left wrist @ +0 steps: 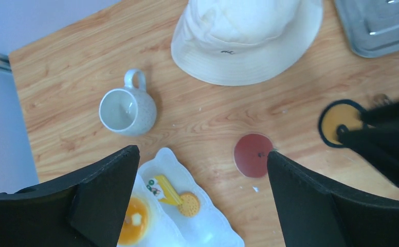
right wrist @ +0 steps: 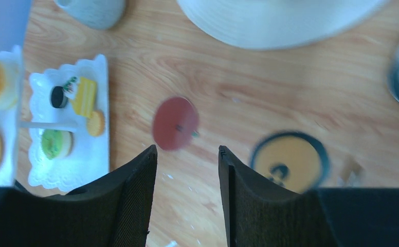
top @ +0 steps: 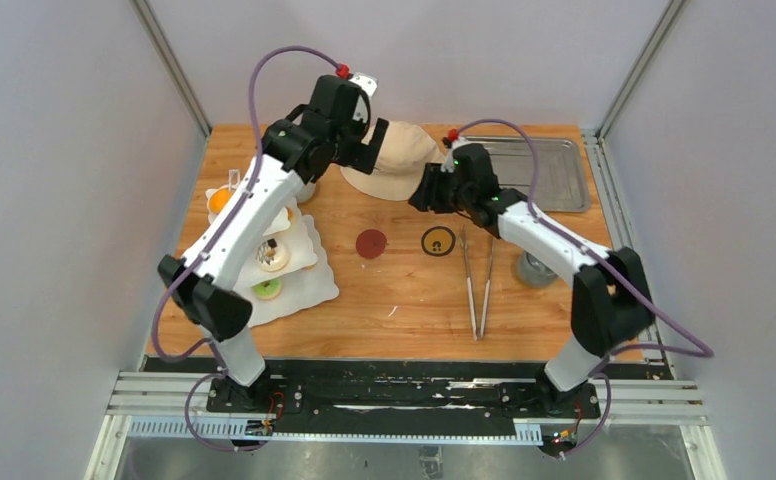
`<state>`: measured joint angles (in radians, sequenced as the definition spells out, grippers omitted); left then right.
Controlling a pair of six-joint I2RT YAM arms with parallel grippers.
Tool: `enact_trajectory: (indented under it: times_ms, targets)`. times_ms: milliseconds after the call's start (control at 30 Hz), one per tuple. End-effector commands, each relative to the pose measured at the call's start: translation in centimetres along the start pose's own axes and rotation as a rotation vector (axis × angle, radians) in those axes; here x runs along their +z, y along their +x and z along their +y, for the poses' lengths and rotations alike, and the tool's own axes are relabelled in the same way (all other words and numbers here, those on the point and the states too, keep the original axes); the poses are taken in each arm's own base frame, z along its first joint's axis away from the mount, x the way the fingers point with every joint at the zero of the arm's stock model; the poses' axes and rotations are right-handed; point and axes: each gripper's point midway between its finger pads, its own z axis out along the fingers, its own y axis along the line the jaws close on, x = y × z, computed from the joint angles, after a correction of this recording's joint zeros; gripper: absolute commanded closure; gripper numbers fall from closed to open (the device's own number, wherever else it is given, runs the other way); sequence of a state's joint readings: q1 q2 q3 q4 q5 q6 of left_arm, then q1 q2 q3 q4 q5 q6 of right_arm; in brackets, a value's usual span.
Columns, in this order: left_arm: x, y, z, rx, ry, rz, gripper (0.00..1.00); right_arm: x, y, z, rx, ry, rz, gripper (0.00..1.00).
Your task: Serve the afternoon tea
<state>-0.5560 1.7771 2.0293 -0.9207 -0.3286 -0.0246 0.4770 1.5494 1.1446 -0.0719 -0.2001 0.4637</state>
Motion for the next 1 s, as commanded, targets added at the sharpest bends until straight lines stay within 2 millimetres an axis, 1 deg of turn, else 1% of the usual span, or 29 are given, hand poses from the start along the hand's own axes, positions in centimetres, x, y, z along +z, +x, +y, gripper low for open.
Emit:
enact_trajectory:
  times_ms: [0,33,67,133,200,233,333,367,433,467,500,567,633,667,767,833,867,967]
  targets:
    - [-7.3,-2.3,0.4,-0.100,0.094,-0.149,0.01,4.0,-2.6,6.6,-0.052,-0.152,-0.024,0.53]
    - [-8.8,-2.5,1.3,-0.117,0.074,-0.181,0.02,5.4,-2.7,7.5,-0.064,-0.167,-0.012,0.53]
    - [-10.0,-2.3,2.2,-0.132,0.051,-0.201,0.02,6.6,-3.2,8.6,-0.081,-0.188,-0.013,0.53]
    - [-12.7,-2.0,4.3,-0.168,-0.016,-0.256,0.02,9.9,-3.0,9.7,-0.100,-0.197,0.024,0.54]
    - [-15.0,-1.2,6.5,-0.204,-0.097,-0.295,0.02,13.1,-2.9,10.4,-0.098,-0.210,0.051,0.54]
    - [-16.0,-0.8,7.5,-0.222,-0.132,-0.315,0.02,14.4,-3.1,11.0,-0.086,-0.232,0.056,0.54]
    - [-18.4,0.8,9.4,-0.271,-0.197,-0.359,0.02,18.2,-3.5,12.5,-0.015,-0.301,0.053,0.53]
    - [-19.0,1.1,9.7,-0.281,-0.202,-0.374,0.02,19.9,-2.9,12.6,0.012,-0.314,0.065,0.53]
    - [-20.0,1.8,10.4,-0.299,-0.219,-0.396,0.02,21.7,-3.2,13.6,0.041,-0.344,0.040,0.52]
    - [-20.3,2.0,10.5,-0.307,-0.219,-0.408,0.02,22.3,-4.0,14.7,0.040,-0.362,0.011,0.50]
    - [-20.5,2.3,10.6,-0.312,-0.219,-0.417,0.02,23.0,-3.9,15.3,0.035,-0.366,-0.003,0.47]
    - [-20.8,2.8,10.6,-0.315,-0.213,-0.429,0.02,24.2,-3.6,16.0,0.045,-0.353,-0.034,0.45]
    - [-20.8,3.3,10.6,-0.313,-0.216,-0.427,0.02,24.9,-3.5,16.4,0.081,-0.350,-0.075,0.45]
    - [-20.6,3.5,10.6,-0.308,-0.218,-0.419,0.02,25.1,-3.5,16.5,0.098,-0.346,-0.092,0.38]
    - [-20.2,4.2,10.2,-0.300,-0.207,-0.395,0.02,25.7,-3.7,17.0,0.124,-0.329,-0.134,0.35]
    - [-19.9,4.5,9.8,-0.298,-0.189,-0.388,0.02,25.9,-3.5,17.6,0.133,-0.339,-0.151,0.28]
    - [-19.8,4.7,9.7,-0.300,-0.183,-0.386,0.02,26.1,-3.5,17.8,0.140,-0.339,-0.156,0.26]
    - [-19.4,5.3,9.2,-0.303,-0.165,-0.380,0.02,26.4,-3.3,18.4,0.157,-0.328,-0.178,0.26]
